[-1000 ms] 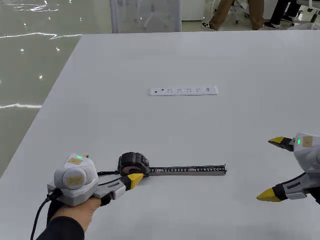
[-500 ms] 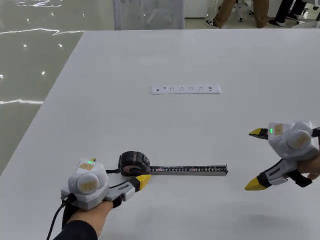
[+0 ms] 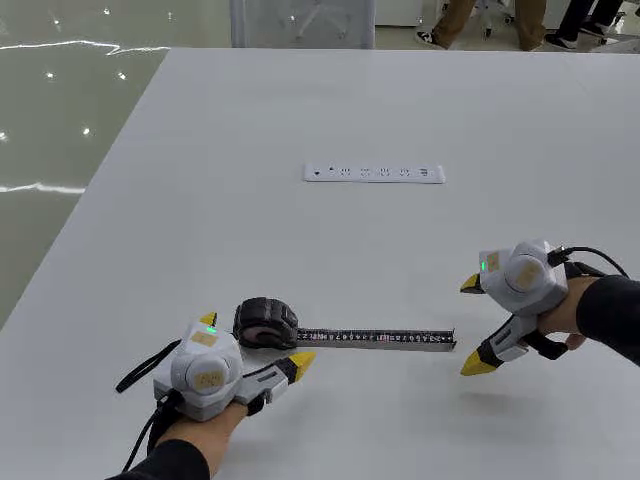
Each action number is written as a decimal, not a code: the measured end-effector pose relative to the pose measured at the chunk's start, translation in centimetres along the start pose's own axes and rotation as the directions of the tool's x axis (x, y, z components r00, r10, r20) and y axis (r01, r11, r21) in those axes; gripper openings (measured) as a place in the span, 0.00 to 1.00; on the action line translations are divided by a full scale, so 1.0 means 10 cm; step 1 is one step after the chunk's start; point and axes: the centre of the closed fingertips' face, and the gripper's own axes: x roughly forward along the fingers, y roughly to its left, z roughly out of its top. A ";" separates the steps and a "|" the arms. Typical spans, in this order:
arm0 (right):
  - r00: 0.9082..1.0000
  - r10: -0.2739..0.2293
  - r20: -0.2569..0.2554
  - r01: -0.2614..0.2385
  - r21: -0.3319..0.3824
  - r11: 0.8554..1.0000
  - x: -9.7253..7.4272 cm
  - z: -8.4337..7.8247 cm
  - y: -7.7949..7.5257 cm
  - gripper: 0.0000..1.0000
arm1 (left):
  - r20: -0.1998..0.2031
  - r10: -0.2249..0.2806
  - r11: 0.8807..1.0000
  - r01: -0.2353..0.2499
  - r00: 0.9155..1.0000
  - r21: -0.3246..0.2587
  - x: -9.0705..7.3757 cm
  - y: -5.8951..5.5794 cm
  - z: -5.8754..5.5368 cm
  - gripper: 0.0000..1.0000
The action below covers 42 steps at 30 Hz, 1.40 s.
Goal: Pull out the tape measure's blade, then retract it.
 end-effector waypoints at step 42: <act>0.989 0.046 -0.142 -0.056 -0.064 0.996 0.27 -0.10 0.06 0.11 | -0.013 0.083 0.983 -0.084 0.996 -0.161 0.19 0.21 0.05 0.96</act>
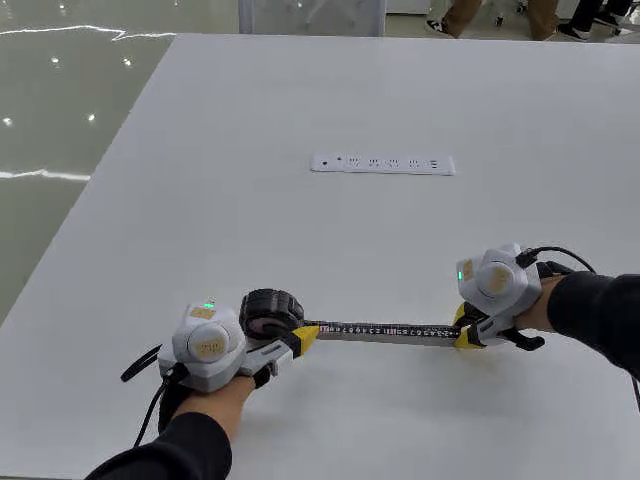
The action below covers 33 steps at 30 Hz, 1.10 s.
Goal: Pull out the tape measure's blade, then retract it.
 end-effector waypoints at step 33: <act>0.999 -0.002 -0.040 0.004 0.033 0.999 0.01 -0.01 0.01 0.12 | -0.140 0.108 0.994 -0.107 0.984 0.014 0.17 0.00 -0.11 0.61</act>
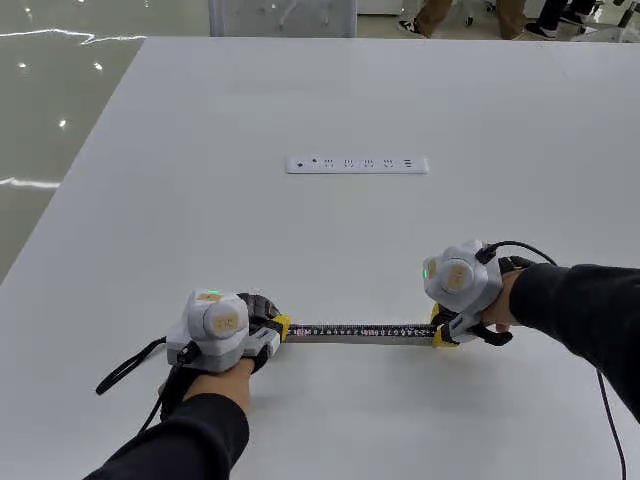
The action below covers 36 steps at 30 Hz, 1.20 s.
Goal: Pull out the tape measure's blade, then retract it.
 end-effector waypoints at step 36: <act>0.998 -0.002 0.059 -0.001 0.038 0.999 0.04 0.21 0.00 0.12 | -0.029 -0.040 0.998 0.039 0.999 -0.043 0.00 0.00 -0.02 0.61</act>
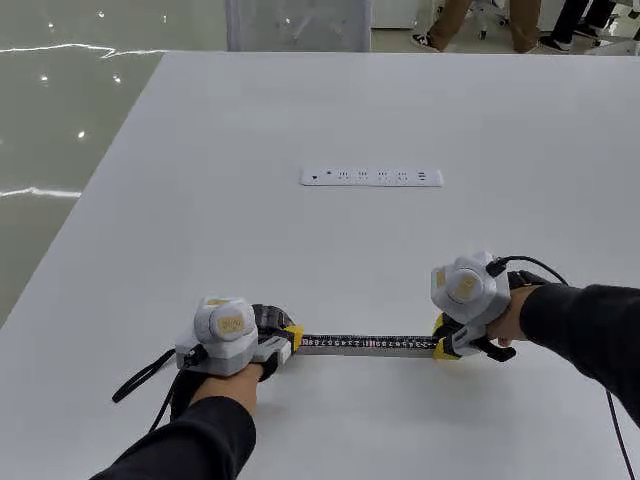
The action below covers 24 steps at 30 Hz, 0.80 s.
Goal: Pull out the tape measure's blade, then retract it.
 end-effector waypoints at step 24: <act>0.999 0.013 0.030 -0.011 -0.040 0.999 0.05 0.16 0.00 0.12 | -0.013 -0.028 1.000 0.027 1.000 -0.006 -0.01 0.00 0.00 0.61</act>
